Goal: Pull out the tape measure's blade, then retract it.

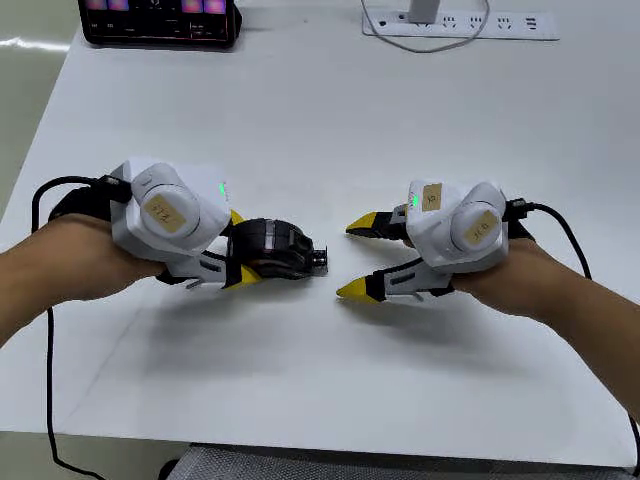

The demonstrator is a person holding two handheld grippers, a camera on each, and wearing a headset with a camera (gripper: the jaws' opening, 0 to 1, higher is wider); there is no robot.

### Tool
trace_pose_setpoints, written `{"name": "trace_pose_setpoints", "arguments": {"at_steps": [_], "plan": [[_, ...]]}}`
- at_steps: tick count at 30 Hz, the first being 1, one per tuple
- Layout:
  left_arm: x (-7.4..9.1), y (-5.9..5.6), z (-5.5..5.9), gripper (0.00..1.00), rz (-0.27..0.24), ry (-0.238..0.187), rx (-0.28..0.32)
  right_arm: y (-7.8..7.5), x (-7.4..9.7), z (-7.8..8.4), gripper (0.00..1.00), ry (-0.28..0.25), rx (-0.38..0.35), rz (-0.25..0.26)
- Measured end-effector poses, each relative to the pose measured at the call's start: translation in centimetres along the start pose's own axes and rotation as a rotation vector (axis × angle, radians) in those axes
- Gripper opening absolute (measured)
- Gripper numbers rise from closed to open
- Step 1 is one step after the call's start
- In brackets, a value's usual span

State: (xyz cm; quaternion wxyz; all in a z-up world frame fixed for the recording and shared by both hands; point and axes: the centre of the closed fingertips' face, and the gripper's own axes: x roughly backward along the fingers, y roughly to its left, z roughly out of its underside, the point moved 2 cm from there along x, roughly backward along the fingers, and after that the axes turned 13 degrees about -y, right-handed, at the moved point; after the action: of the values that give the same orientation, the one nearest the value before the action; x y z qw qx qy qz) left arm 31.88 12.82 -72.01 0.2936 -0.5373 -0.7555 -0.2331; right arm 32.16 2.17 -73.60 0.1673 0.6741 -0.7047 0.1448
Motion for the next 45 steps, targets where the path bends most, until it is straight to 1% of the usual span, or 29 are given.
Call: {"name": "trace_pose_setpoints", "arguments": {"at_steps": [5,13,27,32,39,42,45], "plan": [[0.0,0.0,0.0,0.28,0.0,-0.002,0.001,-0.2,-0.5,-0.1,0.35,-0.006,0.008,0.0],[-0.1,0.1,0.0,0.28,0.0,-0.003,0.0,0.1,-1.4,-0.1,0.3,-0.011,0.013,-0.019],[-0.1,0.1,0.0,0.28,-0.001,-0.005,0.003,0.3,-2.2,-0.7,0.17,-0.034,0.038,-0.051],[-0.1,0.1,0.1,0.28,-0.001,-0.004,0.001,0.4,-2.6,-0.8,0.16,-0.035,0.044,-0.058],[-0.1,0.1,0.1,0.28,-0.002,-0.003,-0.001,0.4,-2.6,-0.6,0.14,-0.031,0.057,-0.07],[-0.1,0.1,0.1,0.28,0.0,-0.002,-0.004,0.3,-2.6,-0.7,0.12,-0.034,0.053,-0.071],[-0.1,0.1,0.1,0.28,0.0,-0.002,-0.005,0.3,-2.5,-0.7,0.12,-0.035,0.045,-0.073]]}}
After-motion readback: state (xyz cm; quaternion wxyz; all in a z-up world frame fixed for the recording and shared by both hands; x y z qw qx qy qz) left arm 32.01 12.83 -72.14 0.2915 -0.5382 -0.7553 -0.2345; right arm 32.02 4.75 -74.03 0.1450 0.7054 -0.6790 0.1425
